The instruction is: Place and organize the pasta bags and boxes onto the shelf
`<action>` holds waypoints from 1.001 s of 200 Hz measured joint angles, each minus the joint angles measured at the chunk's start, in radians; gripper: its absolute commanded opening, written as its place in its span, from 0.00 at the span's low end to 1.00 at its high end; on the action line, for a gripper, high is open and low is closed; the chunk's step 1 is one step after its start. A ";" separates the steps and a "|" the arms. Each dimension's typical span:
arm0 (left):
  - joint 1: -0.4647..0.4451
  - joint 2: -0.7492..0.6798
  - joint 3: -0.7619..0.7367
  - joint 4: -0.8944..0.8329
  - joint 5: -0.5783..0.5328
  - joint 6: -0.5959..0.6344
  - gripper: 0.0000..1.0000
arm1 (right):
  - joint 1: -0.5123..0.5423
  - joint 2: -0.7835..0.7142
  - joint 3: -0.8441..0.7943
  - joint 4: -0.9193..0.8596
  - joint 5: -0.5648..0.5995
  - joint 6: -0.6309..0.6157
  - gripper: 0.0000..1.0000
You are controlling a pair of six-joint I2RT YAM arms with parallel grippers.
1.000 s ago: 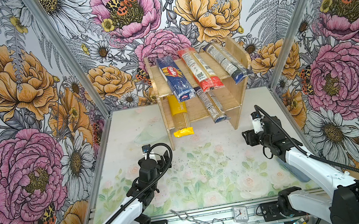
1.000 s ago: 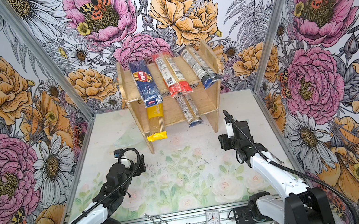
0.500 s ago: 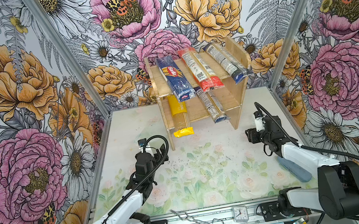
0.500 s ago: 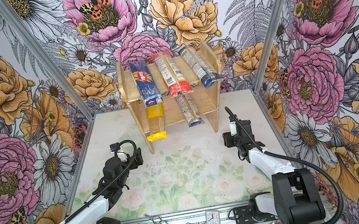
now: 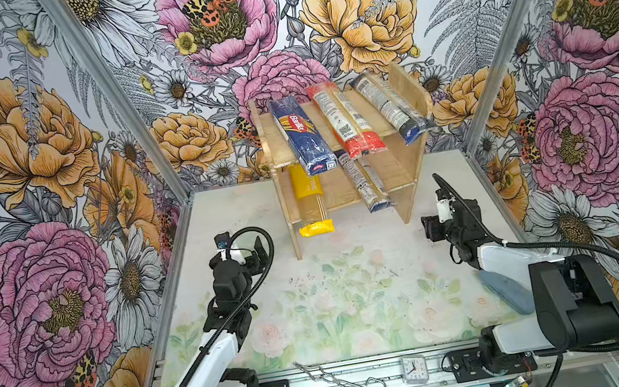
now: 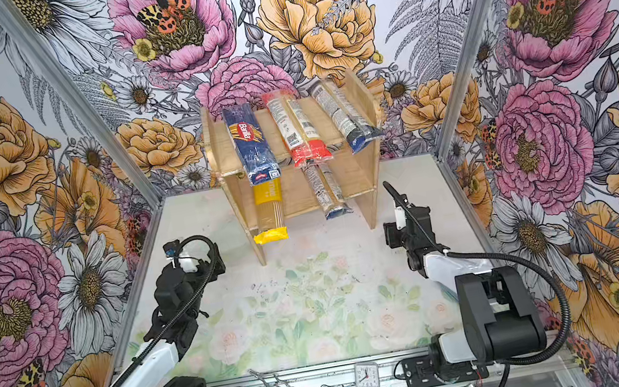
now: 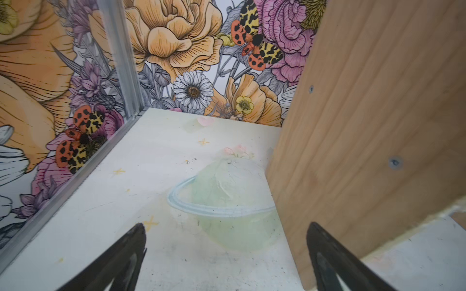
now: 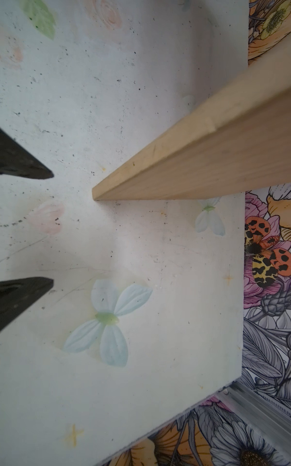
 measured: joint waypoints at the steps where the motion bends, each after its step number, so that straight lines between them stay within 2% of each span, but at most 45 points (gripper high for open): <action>1: 0.005 -0.002 -0.002 0.003 0.000 0.000 0.99 | 0.000 0.000 -0.001 0.002 0.000 0.000 0.63; 31: 0.101 0.004 -0.066 0.084 0.027 0.015 0.99 | -0.008 0.020 -0.018 0.070 -0.002 0.000 0.63; 55: 0.151 0.080 -0.093 0.153 0.059 0.025 0.99 | -0.020 0.027 -0.019 0.123 0.002 0.001 0.62; 134: 0.154 0.372 -0.074 0.369 0.142 0.044 0.99 | -0.033 0.045 -0.021 0.206 0.021 0.004 0.61; 173: 0.154 0.418 -0.037 0.404 0.157 0.071 0.99 | -0.038 0.045 -0.033 0.241 0.029 0.004 0.61; 200: 0.154 0.429 -0.021 0.414 0.165 0.086 0.99 | -0.046 0.077 -0.072 0.344 0.043 0.005 0.61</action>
